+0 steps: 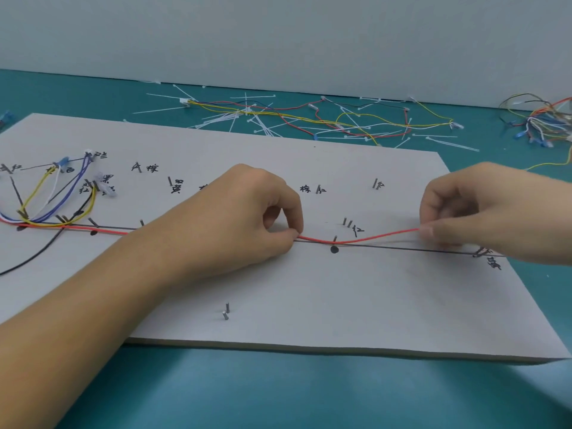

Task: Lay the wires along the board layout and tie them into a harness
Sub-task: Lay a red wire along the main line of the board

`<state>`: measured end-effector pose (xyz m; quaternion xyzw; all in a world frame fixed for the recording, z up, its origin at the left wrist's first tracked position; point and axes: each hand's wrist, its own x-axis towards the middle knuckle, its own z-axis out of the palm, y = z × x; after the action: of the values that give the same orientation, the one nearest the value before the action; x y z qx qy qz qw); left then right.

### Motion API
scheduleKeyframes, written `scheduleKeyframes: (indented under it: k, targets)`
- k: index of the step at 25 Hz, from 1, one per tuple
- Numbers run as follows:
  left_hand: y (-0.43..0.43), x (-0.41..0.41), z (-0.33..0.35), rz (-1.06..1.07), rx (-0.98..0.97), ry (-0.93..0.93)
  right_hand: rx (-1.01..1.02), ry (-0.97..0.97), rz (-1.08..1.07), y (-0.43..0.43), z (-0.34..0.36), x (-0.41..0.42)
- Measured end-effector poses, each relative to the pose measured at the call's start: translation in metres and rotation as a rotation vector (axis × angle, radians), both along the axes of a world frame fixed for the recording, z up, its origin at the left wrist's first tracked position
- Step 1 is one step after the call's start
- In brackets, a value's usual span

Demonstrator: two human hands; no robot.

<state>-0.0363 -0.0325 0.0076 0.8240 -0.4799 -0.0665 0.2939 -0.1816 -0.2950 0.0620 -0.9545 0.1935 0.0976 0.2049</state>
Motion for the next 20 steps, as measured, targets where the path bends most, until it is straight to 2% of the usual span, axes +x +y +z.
scheduleKeyframes:
  k: [5, 12, 17, 20]
  targets:
    - [-0.001, -0.001, 0.0, 0.009, -0.003, 0.016, 0.115, -0.247, -0.235, -0.016, -0.01, 0.012]
    - [-0.001, -0.002, -0.002, -0.003, -0.004, 0.013, 0.026, -0.494, -0.352, 0.007, -0.035, 0.049]
    - [-0.001, -0.002, -0.003, -0.007, -0.014, 0.023, 0.065, -0.605, -0.344, 0.015, -0.046, 0.062]
    - [-0.001, -0.003, -0.003, -0.004, -0.007, 0.02, 0.071, -0.575, -0.356, 0.012, -0.05, 0.064]
